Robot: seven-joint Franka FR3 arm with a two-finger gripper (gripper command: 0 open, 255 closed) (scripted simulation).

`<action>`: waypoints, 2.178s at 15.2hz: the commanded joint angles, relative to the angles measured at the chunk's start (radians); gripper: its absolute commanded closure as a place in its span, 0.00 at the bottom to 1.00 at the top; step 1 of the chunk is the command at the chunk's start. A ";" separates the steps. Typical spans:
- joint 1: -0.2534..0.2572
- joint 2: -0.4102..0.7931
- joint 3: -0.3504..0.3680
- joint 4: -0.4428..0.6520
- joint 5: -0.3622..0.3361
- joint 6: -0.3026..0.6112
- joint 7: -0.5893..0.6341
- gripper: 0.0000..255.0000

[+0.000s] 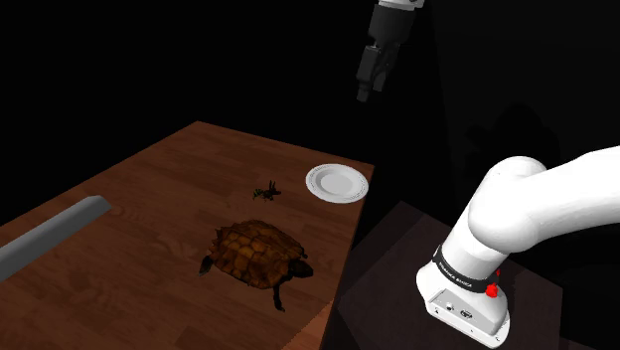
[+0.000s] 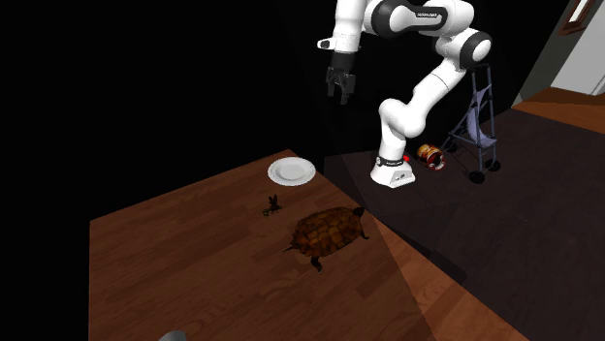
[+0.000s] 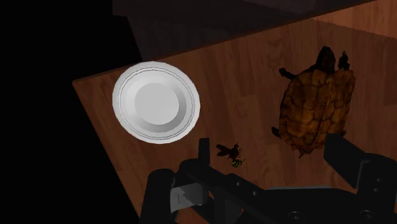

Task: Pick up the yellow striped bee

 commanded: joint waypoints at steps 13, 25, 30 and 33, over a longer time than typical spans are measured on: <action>0.017 0.289 0.069 -0.122 -0.025 0.430 -0.026 0.00; 0.003 0.728 0.137 -0.036 -0.158 0.792 0.024 0.00; 0.011 0.928 0.141 0.061 -0.268 0.892 0.081 0.00; 0.029 1.049 0.128 0.135 -0.337 0.934 0.116 0.00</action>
